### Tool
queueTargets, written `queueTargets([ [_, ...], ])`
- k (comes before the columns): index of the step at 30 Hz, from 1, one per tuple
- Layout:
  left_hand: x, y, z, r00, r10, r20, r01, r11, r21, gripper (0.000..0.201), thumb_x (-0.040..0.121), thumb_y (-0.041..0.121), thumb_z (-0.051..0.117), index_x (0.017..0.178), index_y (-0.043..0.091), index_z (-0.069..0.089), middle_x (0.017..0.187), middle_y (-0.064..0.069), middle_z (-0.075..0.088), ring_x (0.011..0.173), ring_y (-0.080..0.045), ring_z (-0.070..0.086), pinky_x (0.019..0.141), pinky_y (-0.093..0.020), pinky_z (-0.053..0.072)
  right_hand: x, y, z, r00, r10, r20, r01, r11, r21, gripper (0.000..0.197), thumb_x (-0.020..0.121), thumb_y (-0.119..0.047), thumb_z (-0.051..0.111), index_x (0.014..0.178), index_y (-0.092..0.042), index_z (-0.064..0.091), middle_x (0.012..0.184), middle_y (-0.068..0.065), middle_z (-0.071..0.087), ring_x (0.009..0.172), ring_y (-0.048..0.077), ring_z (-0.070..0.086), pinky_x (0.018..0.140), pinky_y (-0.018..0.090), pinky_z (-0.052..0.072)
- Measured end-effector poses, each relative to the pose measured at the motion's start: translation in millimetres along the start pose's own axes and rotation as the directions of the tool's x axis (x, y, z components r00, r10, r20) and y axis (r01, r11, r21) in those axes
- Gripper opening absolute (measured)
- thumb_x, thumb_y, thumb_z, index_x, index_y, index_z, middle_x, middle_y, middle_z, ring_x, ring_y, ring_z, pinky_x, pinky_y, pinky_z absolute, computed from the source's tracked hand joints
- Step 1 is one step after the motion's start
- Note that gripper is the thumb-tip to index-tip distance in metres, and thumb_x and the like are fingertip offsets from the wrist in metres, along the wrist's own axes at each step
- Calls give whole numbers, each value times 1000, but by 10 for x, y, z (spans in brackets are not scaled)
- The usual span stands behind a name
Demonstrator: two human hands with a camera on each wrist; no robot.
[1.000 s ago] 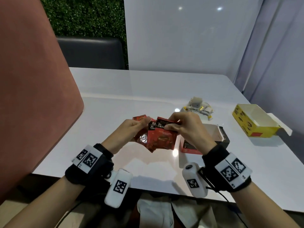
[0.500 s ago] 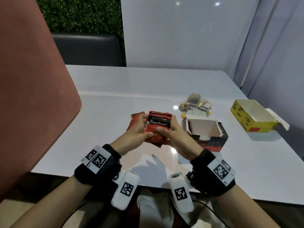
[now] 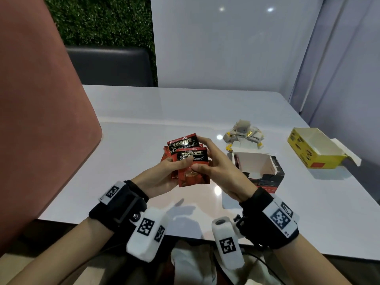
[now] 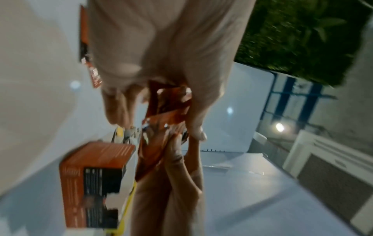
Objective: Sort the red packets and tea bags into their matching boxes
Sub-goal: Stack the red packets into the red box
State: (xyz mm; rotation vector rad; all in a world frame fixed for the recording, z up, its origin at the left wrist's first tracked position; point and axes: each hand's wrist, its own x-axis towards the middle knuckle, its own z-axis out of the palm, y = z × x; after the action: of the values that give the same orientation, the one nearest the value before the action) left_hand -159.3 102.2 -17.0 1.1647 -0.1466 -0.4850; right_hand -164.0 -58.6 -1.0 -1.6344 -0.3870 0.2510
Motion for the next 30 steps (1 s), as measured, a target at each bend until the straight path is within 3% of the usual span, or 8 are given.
queueTargets([
  [8, -34, 22, -41, 998, 3, 59, 9, 979, -205, 38, 88, 21, 53, 120, 1, 59, 122, -24, 58, 106, -34, 61, 99, -54, 44, 4, -19, -5, 999, -11, 51, 12, 1000, -11, 55, 89, 4, 55, 135, -23, 42, 117, 2, 55, 94, 19, 65, 76, 30, 59],
  [12, -39, 16, -20, 996, 3, 89, 12, 985, -173, 31, 88, 18, 52, 112, 4, 64, 115, -19, 63, 99, -32, 65, 99, -55, 43, 2, -32, 25, 996, -89, 14, 90, 980, -180, 54, 87, -4, 60, 133, -28, 44, 120, 4, 57, 101, 23, 65, 90, 41, 54],
  [14, -8, -12, 25, 999, 22, 35, -17, 990, -142, 25, 90, 13, 47, 107, 5, 63, 102, -14, 69, 86, -25, 68, 87, -46, 53, 2, -18, 78, 983, -180, -41, 138, 862, -487, 52, 88, -17, 61, 135, -30, 43, 121, 5, 52, 108, 22, 59, 94, 38, 49],
  [18, 45, -116, 8, 995, -23, -97, 12, 994, -108, 17, 89, 9, 48, 101, 5, 60, 83, -13, 70, 70, -25, 69, 69, -40, 56, -66, -106, 46, 972, -222, 75, 149, 336, -930, 69, 89, -37, 54, 148, -28, 18, 153, 9, 13, 137, 26, 18, 108, 37, 32],
  [22, 52, -202, 81, 976, -163, -144, 153, 985, -82, 11, 85, 3, 47, 82, 9, 57, 70, -10, 57, 62, -20, 58, 57, -29, 44, -87, -113, 28, 922, -52, 383, 383, 260, -887, 122, 67, -45, 77, 147, -30, -14, 157, 5, -16, 146, 25, -13, 116, 39, 11],
  [25, 75, -238, 183, 971, -200, -128, 185, 975, -125, 20, 89, 4, 41, 75, 13, 53, 59, -5, 51, 50, -12, 53, 46, -22, 42, -21, 4, 64, 914, -12, 406, 398, 225, -889, 129, 58, -38, 84, 148, -33, -10, 157, 8, -1, 145, 30, -1, 116, 45, 14],
  [28, 30, -226, 199, 977, -200, -66, 188, 969, -157, 23, 87, 1, 45, 77, 12, 62, 73, -7, 58, 70, -16, 59, 65, -29, 46, 17, 33, 2, 927, -80, 366, 372, 320, -872, 111, 63, -36, 80, 148, -32, 7, 141, 7, 29, 126, 28, 33, 102, 45, 38],
  [30, -28, -208, 166, 985, -173, 13, 173, 972, -159, 17, 84, 4, 53, 83, 12, 68, 82, -8, 63, 78, -20, 62, 76, -38, 51, 11, 27, -59, 939, -107, 326, 340, 417, -843, 101, 66, -34, 78, 145, -31, 16, 132, 5, 34, 116, 24, 38, 96, 40, 42],
])
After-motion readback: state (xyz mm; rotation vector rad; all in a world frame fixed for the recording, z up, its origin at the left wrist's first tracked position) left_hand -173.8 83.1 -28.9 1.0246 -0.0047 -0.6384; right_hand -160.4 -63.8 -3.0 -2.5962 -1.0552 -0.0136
